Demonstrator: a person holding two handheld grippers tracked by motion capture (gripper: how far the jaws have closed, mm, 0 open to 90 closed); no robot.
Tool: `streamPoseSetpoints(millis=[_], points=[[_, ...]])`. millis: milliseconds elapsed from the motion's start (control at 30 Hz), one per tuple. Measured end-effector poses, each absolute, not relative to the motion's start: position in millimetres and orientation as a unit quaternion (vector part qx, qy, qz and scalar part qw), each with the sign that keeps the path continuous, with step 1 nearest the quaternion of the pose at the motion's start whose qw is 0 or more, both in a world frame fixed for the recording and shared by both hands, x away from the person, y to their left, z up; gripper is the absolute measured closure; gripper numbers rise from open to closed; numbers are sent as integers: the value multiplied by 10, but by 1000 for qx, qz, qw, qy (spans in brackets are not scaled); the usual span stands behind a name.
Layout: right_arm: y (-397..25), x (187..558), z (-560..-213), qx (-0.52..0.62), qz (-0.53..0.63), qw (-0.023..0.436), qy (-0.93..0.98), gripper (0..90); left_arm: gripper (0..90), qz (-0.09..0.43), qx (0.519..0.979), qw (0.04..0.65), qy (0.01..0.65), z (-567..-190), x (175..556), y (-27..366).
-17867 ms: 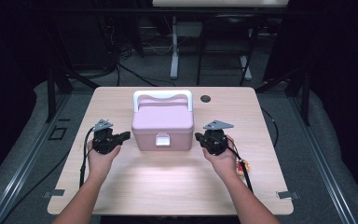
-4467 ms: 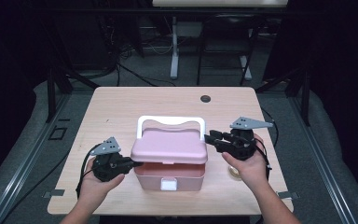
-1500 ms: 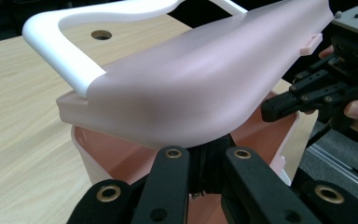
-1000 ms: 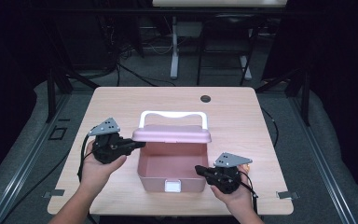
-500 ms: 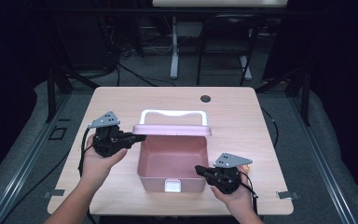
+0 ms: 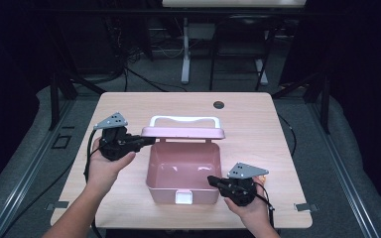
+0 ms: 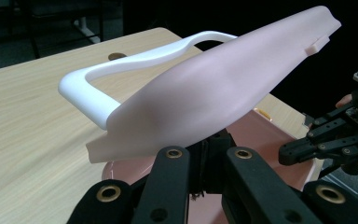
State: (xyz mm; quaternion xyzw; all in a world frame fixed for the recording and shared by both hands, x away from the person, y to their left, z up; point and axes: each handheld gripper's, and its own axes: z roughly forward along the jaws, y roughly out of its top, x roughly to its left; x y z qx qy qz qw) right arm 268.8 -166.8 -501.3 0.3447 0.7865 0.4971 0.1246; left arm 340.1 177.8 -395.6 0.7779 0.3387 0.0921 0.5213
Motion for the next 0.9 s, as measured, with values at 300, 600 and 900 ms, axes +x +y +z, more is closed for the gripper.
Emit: streamPoseSetpoints(millis=[300, 600, 900], points=[[-1668, 2689, -5014, 344, 498, 125, 786, 900, 898, 97, 778, 516, 345, -3951, 3496, 1770], [-1670, 2689, -5016, 345, 499, 124, 785, 900, 898, 98, 775, 515, 353, -3976, 3570, 1761], [-1672, 2689, -5017, 344, 500, 123, 785, 900, 898, 104, 776, 510, 357, -3988, 3615, 1774]])
